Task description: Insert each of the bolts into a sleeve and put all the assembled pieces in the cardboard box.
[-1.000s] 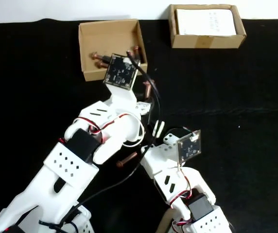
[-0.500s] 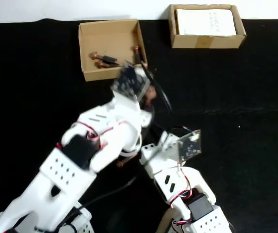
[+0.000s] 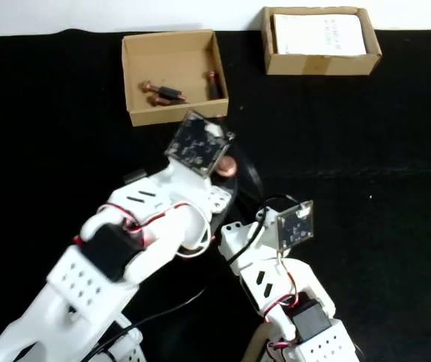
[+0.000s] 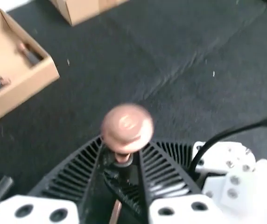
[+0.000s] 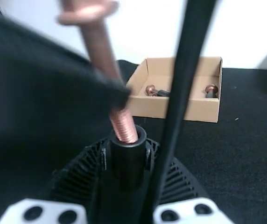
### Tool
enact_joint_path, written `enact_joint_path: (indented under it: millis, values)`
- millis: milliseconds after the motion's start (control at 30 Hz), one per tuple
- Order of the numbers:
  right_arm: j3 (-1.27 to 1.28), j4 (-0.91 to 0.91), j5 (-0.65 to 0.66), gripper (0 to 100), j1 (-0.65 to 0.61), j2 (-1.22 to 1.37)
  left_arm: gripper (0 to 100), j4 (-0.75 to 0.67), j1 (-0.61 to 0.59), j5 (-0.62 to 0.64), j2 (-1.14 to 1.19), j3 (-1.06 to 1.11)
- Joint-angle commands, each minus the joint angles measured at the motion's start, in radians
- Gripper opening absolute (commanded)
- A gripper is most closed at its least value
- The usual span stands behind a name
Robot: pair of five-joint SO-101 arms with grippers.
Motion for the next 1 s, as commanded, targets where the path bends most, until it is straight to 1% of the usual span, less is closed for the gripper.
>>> enact_joint_path:
  millis: [0, 133, 333, 433, 533, 600, 667, 733, 833, 967]
  values:
    - [0.120, -0.022, -0.009, 0.8, 0.010, -0.002, 8, 0.015, 0.001, 0.000, 0.045, -0.004]
    - [0.120, -0.021, -0.009, 0.8, 0.010, -0.002, 8, 0.015, -0.007, 0.000, 0.099, -0.004]
    - [0.120, -0.021, -0.009, 0.8, 0.010, -0.002, 15, 0.020, -0.012, 0.003, 0.133, -0.005]
    - [0.119, -0.022, 0.014, 0.8, 0.016, -0.008, 15, 0.020, -0.056, -0.002, 0.134, -0.008]
    - [0.108, -0.027, 0.063, 0.8, 0.039, -0.007, 15, 0.029, -0.148, -0.003, 0.136, -0.019]
    - [0.096, -0.027, 0.063, 0.8, 0.061, -0.001, 15, 0.069, -0.186, -0.003, 0.133, -0.045]
    - [0.087, -0.027, 0.064, 0.8, 0.065, -0.001, 15, 0.144, -0.199, -0.005, 0.134, -0.088]
    - [0.087, -0.030, 0.066, 0.8, 0.065, -0.001, 15, 0.216, -0.185, -0.023, 0.137, -0.116]
    - [0.097, -0.064, 0.066, 0.8, 0.070, 0.001, 15, 0.255, -0.145, -0.028, 0.131, -0.128]
    - [0.088, -0.093, 0.066, 0.8, 0.093, 0.001, 20, 0.339, -0.148, -0.026, 0.131, -0.211]
